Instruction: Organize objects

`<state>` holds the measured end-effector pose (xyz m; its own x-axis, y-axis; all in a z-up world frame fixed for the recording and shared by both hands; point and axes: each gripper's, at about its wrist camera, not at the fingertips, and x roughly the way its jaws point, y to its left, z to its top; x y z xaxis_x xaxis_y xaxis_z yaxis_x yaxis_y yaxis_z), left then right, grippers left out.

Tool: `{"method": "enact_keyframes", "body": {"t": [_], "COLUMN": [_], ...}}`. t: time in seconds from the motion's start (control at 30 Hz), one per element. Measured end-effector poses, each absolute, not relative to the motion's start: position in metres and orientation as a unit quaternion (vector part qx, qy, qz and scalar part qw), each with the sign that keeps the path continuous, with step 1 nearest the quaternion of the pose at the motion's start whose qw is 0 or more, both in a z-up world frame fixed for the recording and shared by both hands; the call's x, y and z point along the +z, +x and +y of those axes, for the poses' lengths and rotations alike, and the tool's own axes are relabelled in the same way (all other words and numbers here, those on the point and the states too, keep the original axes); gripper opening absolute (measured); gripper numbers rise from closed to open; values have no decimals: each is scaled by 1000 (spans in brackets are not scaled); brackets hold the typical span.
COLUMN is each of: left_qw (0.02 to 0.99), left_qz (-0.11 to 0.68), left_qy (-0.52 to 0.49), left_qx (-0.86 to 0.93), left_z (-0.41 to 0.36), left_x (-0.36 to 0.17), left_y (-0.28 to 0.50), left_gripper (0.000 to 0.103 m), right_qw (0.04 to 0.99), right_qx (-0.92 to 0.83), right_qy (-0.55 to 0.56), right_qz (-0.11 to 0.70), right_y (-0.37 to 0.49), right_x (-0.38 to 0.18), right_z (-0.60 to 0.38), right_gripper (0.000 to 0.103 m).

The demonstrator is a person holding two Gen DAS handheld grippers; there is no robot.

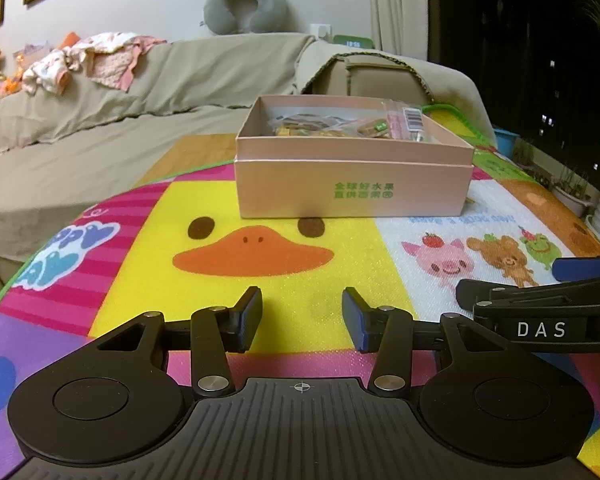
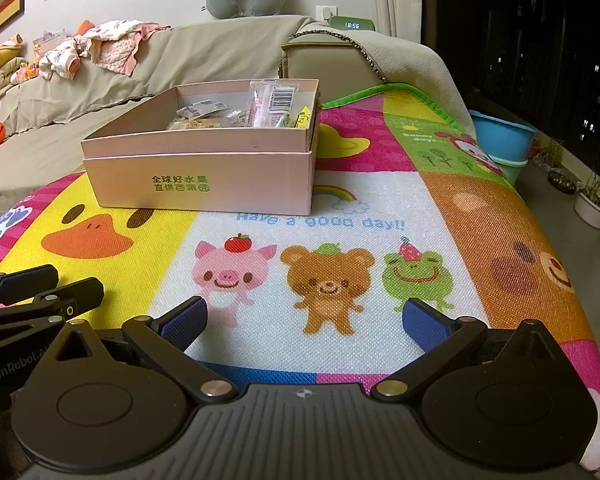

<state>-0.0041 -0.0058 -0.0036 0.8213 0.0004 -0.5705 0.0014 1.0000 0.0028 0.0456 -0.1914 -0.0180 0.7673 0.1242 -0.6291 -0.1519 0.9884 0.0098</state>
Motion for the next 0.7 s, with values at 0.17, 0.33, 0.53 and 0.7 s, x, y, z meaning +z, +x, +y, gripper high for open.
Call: {"method": "enact_keyframes", "body": {"t": [0.17,0.33,0.53,0.7], "left_qw": [954,954,954,954], "left_qz": [299,299,299,299], "left_qy": [-2,-4,-7,-6], "left_qx": [-2,-2,-3,-3], "left_z": [-5,-5,-4,-4], "left_x": [-4,-4,-4,-4], "left_y": [-4,-5,-5,-5], "left_gripper": [49,49,49,49], "right_qw": [940,940,940,940], "right_qx": [73,73,73,73], "right_qy": [-21,-21,-21,-21], "right_qz": [333,333,333,333], "right_y": [45,46,46,46], "right_x": [-18,-18,-18,-18], "right_z": [-191,-191,-191,-191], "right_gripper": [103,103,103,103]}}
